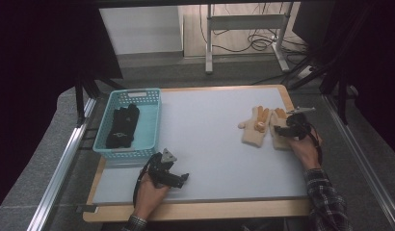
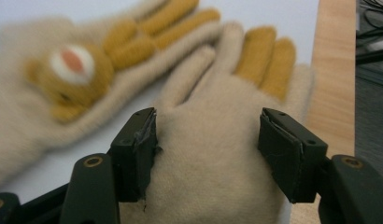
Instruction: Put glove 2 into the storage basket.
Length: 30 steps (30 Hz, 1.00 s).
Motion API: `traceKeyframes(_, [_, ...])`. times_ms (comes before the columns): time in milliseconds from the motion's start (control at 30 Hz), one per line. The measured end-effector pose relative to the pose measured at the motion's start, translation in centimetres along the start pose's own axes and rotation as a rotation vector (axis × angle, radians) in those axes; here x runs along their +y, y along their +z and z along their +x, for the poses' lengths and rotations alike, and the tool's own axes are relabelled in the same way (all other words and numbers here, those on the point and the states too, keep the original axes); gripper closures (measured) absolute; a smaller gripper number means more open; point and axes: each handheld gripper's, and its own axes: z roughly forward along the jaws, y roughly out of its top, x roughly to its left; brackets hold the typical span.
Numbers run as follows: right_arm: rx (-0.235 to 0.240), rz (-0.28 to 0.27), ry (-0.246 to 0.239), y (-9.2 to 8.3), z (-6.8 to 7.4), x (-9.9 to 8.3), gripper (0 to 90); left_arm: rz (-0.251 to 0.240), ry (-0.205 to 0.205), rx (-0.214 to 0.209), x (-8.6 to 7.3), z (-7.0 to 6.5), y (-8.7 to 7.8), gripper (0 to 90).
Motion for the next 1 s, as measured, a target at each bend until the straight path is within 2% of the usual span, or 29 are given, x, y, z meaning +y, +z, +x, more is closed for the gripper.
traceKeyframes(67, [-0.022, 0.012, -0.016, 0.5, 0.3, -0.3, 40.1, 0.0, 0.0, 0.0, 0.0, 0.0, 0.0, 0.0])
traceKeyframes(167, [-0.001, 0.002, 0.038, 0.5, 0.2, -0.5, 50.5, 0.0, 0.0, 0.0, 0.0, 0.0, 0.0, 0.0])
traceKeyframes(267, [0.0, 0.009, 0.056, 0.2, 0.2, -0.6, 58.3, -0.001, 0.0, 0.0, 0.0, 0.0, 0.0, 0.0])
traceKeyframes(433, [0.0, 0.007, 0.061, -0.3, 0.3, -0.7, 62.1, 0.0, 0.0, 0.001, 0.0, 0.0, 0.0, 0.0])
traceKeyframes(533, [-0.001, -0.004, 0.059, -0.9, 0.3, -0.7, 65.0, 0.0, 0.0, 0.001, 0.0, 0.0, 0.0, 0.0])
traceKeyframes(667, [0.008, -0.056, 0.066, -2.4, 0.3, -0.5, 79.8, 0.0, 0.0, 0.001, 0.0, 0.0, 0.0, 0.0])
traceKeyframes(867, [0.005, -0.079, 0.046, -4.2, 1.0, 0.4, 82.7, 0.0, 0.0, 0.001, 0.0, 0.0, 0.0, 0.0])
traceKeyframes(967, [0.013, -0.099, 0.038, -5.1, 1.5, 0.8, 82.8, 0.0, 0.0, 0.001, 0.0, 0.0, 0.0, 0.0])
traceKeyframes(1000, [0.031, -0.114, 0.037, -5.6, 1.9, 1.1, 82.8, 0.0, 0.0, 0.001, 0.0, 0.0, 0.0, 0.0])
